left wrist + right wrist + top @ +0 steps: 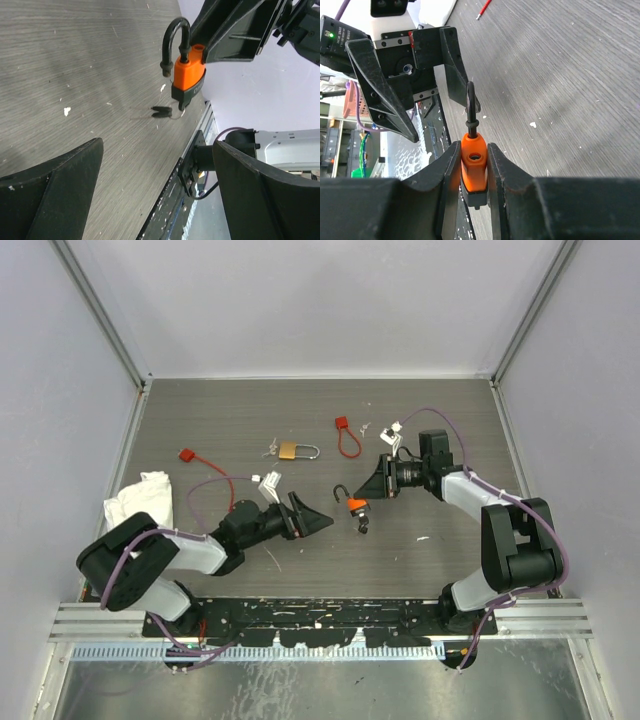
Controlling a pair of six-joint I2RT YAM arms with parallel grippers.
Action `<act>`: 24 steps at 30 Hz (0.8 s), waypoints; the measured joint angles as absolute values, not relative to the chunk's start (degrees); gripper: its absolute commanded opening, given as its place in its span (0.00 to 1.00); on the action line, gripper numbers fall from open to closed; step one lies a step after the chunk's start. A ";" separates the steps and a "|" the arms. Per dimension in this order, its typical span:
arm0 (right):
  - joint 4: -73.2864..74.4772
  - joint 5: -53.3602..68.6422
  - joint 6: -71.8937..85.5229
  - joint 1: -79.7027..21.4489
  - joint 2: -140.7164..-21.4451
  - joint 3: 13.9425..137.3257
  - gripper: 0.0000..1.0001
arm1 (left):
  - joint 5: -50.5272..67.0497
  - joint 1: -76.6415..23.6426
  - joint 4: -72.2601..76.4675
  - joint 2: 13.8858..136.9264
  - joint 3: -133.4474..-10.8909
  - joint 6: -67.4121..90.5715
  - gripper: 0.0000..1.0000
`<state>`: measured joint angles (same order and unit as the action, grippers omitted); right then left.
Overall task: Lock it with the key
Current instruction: Lock the lock.
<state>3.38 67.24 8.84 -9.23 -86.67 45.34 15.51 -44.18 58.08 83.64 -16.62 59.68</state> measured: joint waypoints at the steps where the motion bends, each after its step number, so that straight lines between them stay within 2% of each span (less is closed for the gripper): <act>1: 2.90 67.51 9.41 -9.23 -86.67 45.17 0.01 | 15.16 -44.34 58.52 84.23 -17.02 59.72 0.91; 5: 0.91 68.38 11.44 -9.23 -86.67 44.58 0.01 | 13.63 -45.41 59.86 86.52 -19.68 60.27 0.88; 11: -1.37 69.28 14.00 -9.28 -86.67 44.01 0.01 | 10.76 -48.53 61.12 90.17 -24.49 60.90 0.78; 17: -3.14 69.87 15.55 -9.28 -86.65 43.94 0.01 | 9.50 -49.98 64.88 96.51 -27.42 62.65 0.61; 24: -3.86 69.95 16.08 -9.30 -86.65 43.51 0.01 | 9.37 -50.22 72.49 104.20 -29.76 66.67 0.56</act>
